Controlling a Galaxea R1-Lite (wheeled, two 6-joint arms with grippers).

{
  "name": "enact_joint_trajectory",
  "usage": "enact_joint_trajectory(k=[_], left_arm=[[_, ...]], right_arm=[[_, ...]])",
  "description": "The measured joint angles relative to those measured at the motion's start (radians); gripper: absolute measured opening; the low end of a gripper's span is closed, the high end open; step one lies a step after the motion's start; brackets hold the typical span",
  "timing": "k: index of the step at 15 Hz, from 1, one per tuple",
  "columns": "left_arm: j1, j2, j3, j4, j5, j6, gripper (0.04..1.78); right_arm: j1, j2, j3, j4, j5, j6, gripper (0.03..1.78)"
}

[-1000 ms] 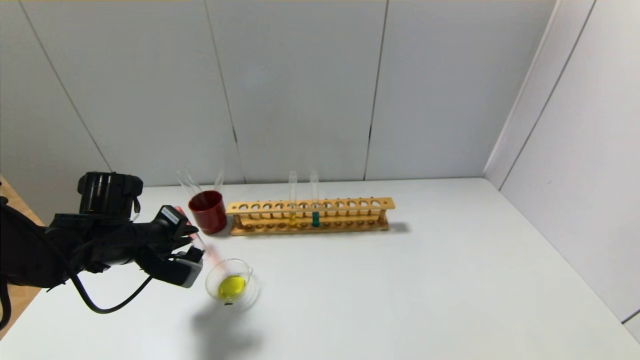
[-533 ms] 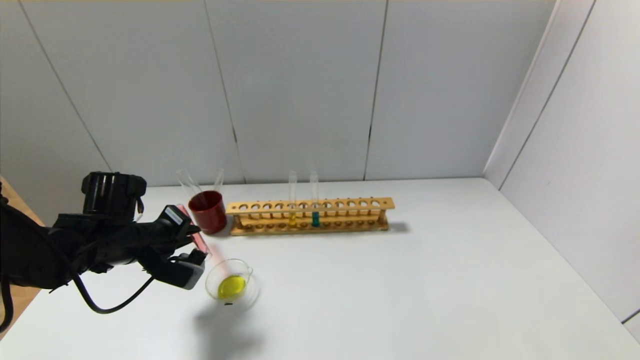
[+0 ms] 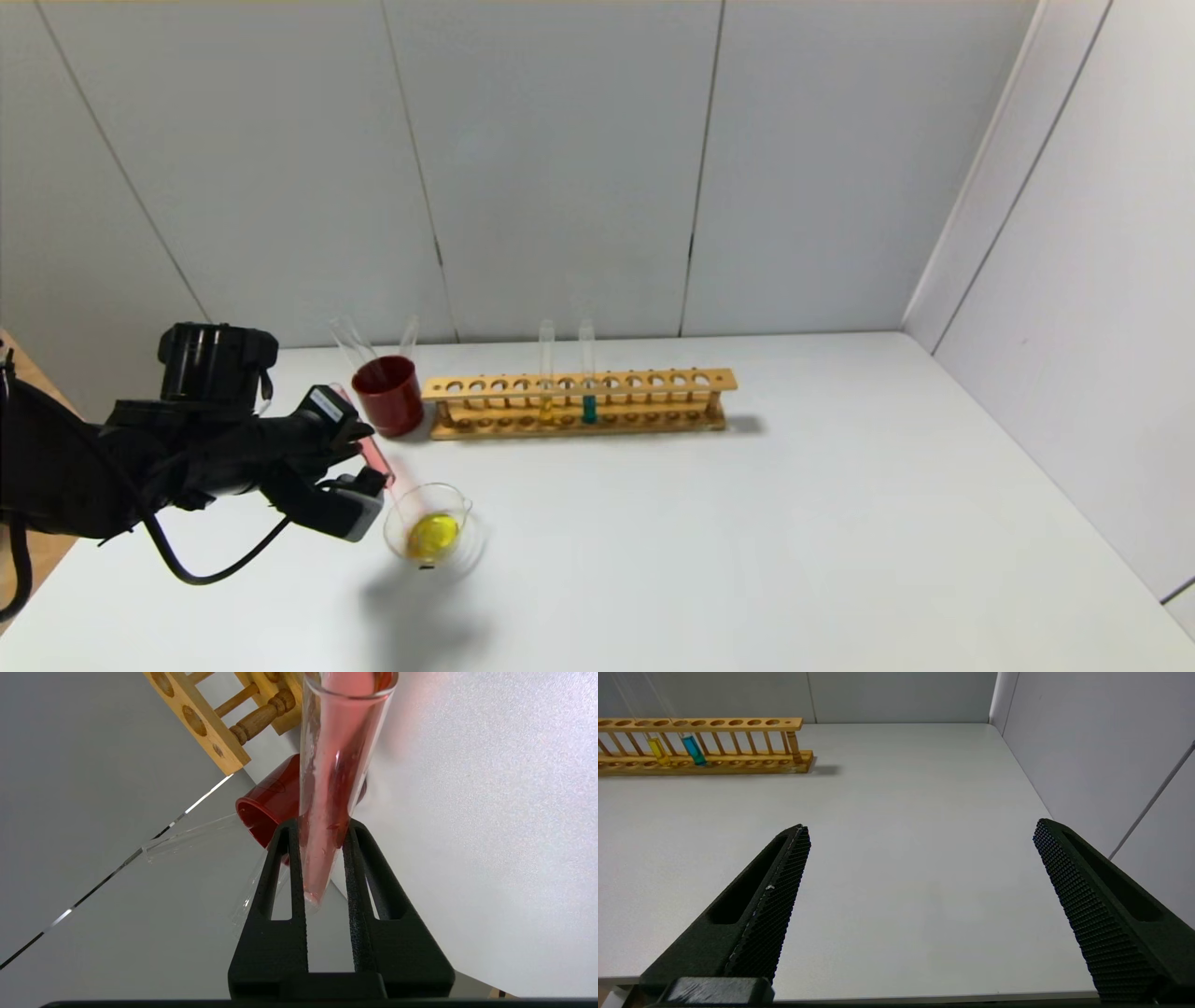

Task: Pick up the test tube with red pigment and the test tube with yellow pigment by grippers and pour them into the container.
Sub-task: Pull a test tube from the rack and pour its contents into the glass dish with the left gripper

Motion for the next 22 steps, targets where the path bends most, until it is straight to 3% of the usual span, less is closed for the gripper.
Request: enact_joint_trajectory(k=[22], left_arm=[[-0.084,0.000,0.010,-0.067,0.048,0.071,0.30]], right_arm=[[0.000,0.000,0.000,0.000,0.000,0.000,1.75]])
